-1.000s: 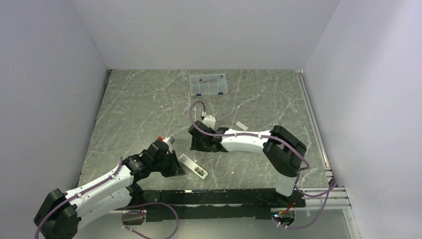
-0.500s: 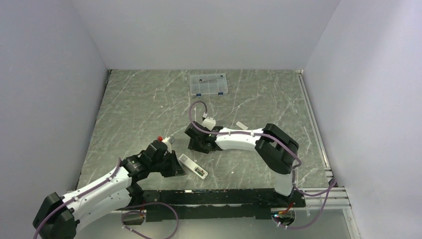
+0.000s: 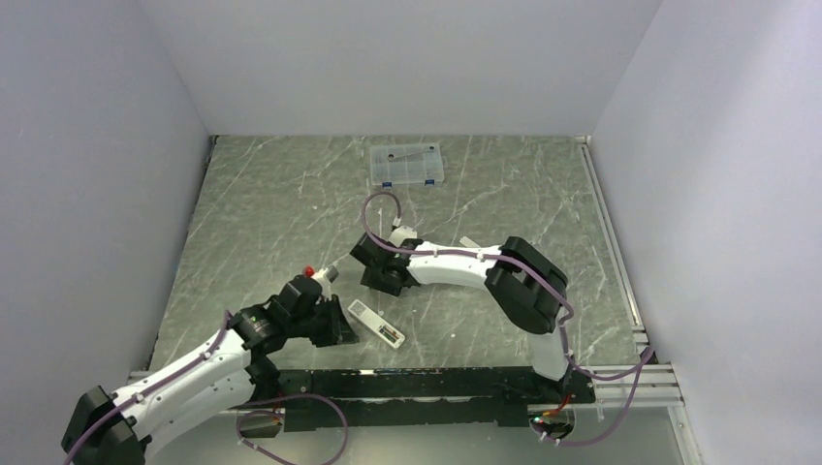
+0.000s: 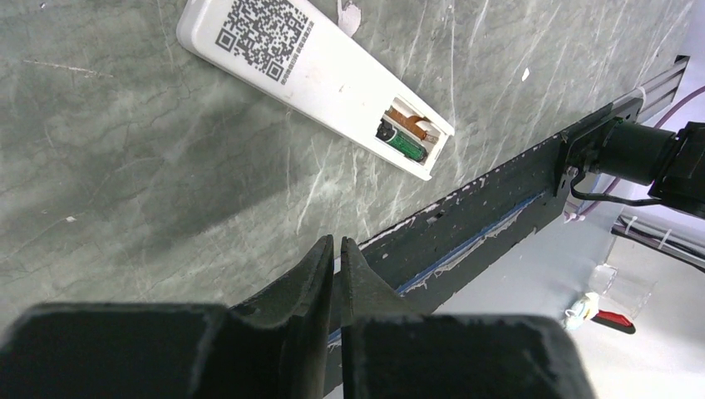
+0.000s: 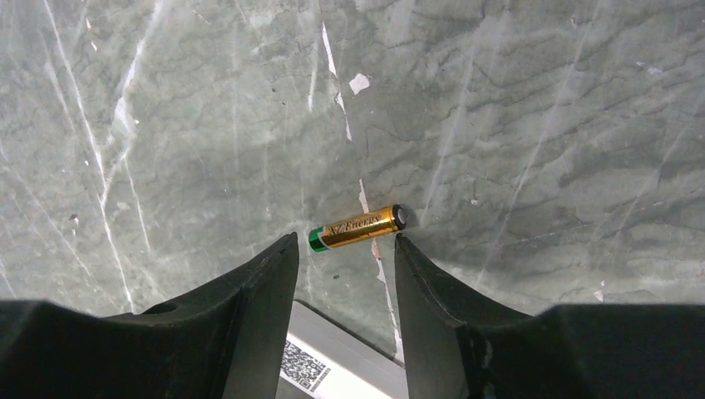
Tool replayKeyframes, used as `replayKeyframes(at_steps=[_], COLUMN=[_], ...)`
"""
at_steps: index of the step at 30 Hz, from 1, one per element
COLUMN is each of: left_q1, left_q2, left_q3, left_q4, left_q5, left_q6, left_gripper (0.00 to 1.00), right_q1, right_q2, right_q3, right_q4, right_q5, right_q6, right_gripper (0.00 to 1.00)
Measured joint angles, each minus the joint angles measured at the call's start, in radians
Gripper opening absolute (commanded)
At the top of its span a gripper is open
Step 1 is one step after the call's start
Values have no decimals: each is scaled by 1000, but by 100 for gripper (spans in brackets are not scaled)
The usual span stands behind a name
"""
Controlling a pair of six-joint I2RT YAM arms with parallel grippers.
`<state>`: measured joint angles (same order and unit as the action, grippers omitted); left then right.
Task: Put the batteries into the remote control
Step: Pick up the battery from the center of the board.
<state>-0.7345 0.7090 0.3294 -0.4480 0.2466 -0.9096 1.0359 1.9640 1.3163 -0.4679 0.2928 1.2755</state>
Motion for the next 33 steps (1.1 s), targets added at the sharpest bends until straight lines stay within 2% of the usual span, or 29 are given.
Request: replayKeyframes(at_steps=[19, 33], left_q1=[0, 0], left_q2=[-32, -30], left_q3=[-23, -23], left_q4=[-27, -27], left_q5=[18, 18], left_q6=[7, 7], left_gripper=[15, 15], right_q1=[3, 2], right_q2=[95, 123], right_q3=[158, 193], right_q4=[-165, -195], right_q5=[70, 98], right_q6=[35, -21], right_gripper=[44, 27])
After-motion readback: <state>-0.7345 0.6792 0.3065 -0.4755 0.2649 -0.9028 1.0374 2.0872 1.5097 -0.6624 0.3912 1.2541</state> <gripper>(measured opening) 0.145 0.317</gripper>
